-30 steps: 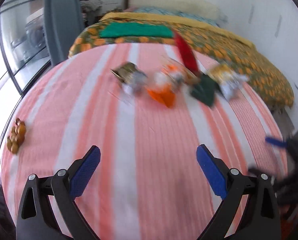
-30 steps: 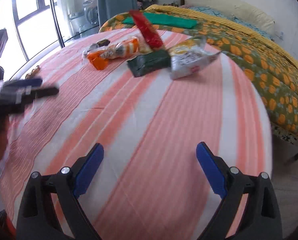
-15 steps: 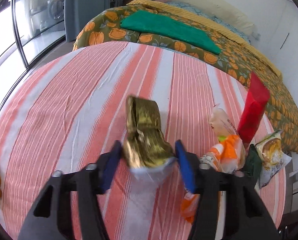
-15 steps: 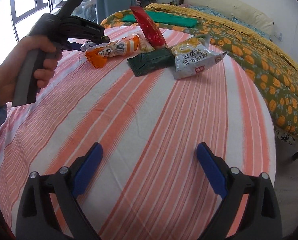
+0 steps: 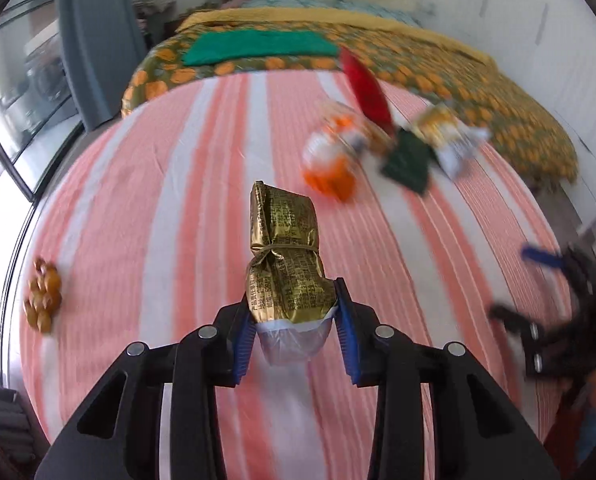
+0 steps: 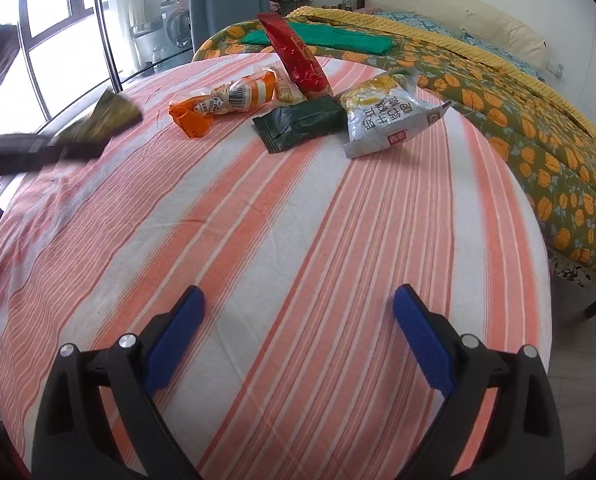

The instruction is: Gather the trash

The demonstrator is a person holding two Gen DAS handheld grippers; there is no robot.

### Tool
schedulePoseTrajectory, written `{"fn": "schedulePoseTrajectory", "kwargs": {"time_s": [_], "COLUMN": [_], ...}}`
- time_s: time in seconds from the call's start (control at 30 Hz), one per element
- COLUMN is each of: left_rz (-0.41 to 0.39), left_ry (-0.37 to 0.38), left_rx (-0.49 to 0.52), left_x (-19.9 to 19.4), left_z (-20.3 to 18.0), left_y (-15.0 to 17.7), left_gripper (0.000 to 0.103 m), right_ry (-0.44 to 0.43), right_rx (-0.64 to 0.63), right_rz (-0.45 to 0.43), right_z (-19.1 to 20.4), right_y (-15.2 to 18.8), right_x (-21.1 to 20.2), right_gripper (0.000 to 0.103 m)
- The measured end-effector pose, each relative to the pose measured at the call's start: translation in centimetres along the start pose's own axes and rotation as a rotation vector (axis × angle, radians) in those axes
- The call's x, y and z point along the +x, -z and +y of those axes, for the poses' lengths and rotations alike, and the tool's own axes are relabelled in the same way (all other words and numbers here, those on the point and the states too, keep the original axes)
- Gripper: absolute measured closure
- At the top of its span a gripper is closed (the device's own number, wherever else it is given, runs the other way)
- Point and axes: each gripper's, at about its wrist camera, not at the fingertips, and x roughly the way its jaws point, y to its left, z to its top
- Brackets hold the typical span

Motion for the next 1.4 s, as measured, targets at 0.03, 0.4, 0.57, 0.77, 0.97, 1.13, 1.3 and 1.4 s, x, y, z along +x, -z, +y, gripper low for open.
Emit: {"fn": "schedulePoseTrajectory", "kwargs": {"time_s": [0.03,0.4,0.57,0.77,0.97,1.13,1.3,1.4], "left_rz": [0.004,-0.024,-0.02,-0.019,-0.019,-0.019,-0.019,-0.019], "left_ry": [-0.001,-0.083,-0.097,-0.089,-0.089,-0.09,-0.093,-0.097], "left_rx": [0.007,-0.037,-0.044,-0.048,-0.049,-0.049,-0.048,-0.048], "left_x": [0.0,1.9,2.1,2.2,2.1,2.1,2.2,2.2], "left_z": [-0.7,-1.2,-1.2,-1.1,-1.1,-1.1,-1.1,-1.1], "left_y": [1.1,3.2,3.2,3.1,3.1,3.1,3.1,3.1], "left_gripper": [0.064,0.009,0.005,0.005,0.005,0.005,0.005,0.005], "right_ry": [-0.001,0.116,0.138,0.117,0.106,-0.02,-0.181,-0.218], "right_rx": [0.001,-0.066,-0.112,-0.184,-0.084,0.082,0.178,0.18], "right_rz": [0.001,-0.102,-0.134,0.043,0.053,0.016,-0.005,-0.002], "right_z": [0.0,-2.3,-4.4,-5.5,-7.0,-8.9,-6.9,-3.8], "right_y": [0.0,-3.3,-10.0,-13.4,-12.2,-9.9,-5.1,-2.6], "right_x": [0.0,-1.8,-0.1,7.0,6.8,2.7,-2.1,-3.6], "right_gripper": [0.011,0.01,0.01,0.011,0.048,0.051,0.051,0.051]}}
